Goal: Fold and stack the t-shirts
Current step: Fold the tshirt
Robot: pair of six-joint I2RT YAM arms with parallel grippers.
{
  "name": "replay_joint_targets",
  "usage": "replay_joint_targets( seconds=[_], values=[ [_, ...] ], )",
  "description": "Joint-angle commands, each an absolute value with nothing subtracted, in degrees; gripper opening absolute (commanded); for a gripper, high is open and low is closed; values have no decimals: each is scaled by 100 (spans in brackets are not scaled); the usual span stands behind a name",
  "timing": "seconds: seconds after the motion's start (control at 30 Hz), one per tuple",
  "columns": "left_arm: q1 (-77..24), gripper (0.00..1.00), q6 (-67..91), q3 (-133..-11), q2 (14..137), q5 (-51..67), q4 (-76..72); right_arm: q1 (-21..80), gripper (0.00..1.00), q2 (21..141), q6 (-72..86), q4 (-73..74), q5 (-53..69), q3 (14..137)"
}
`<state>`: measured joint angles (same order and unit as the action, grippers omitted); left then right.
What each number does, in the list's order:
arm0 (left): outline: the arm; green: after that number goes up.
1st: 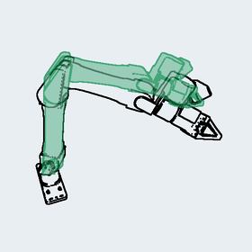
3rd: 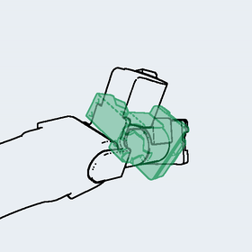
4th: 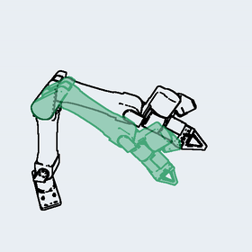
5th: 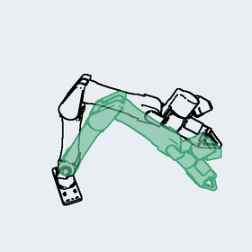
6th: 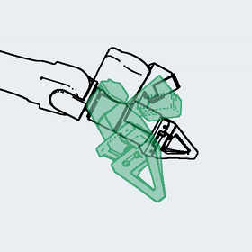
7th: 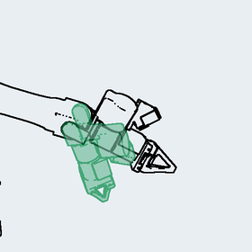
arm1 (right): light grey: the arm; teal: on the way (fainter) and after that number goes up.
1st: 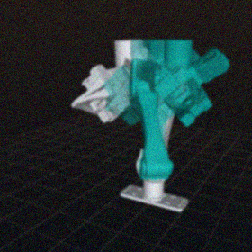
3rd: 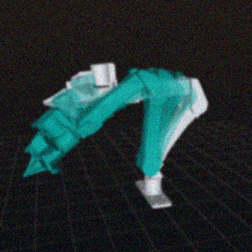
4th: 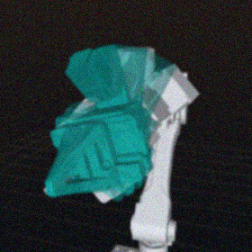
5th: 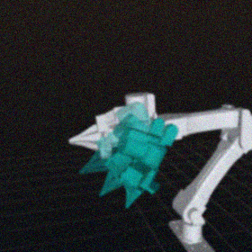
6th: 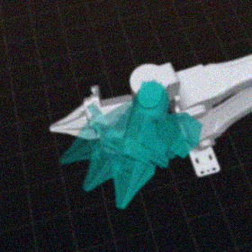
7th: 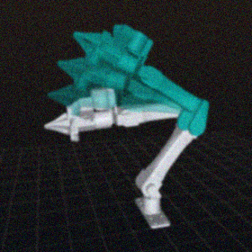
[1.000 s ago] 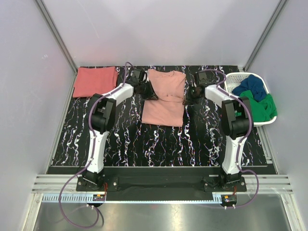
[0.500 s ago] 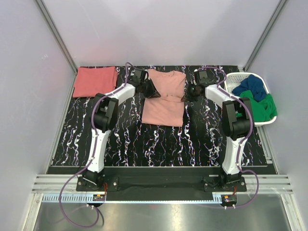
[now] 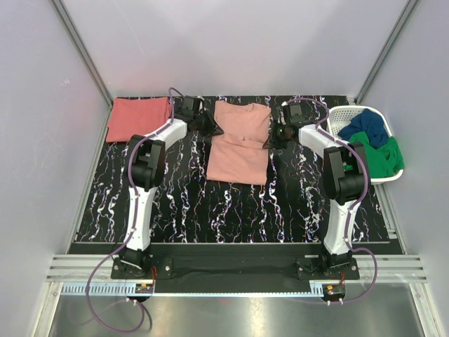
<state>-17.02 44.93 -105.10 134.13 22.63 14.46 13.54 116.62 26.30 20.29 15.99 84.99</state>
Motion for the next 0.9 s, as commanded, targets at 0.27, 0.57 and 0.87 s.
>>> replay_joint_targets(
  seconds=[0.27, 0.57, 0.87],
  values=[
    [-1644, 16, 4315, -10767, 13271, 2189, 1318, 1468, 2, 11487, 2566, 1573, 1415, 8112],
    [-1547, 16, 4280, -10697, 13175, 2031, 1397, 1468, 1, 11838, 2619, 1397, 1090, 8297],
    [-1301, 16, 4263, -10240, 12613, 1591, 1450, 1476, 1, 11821, 2610, 1354, 598, 8578]
  ],
)
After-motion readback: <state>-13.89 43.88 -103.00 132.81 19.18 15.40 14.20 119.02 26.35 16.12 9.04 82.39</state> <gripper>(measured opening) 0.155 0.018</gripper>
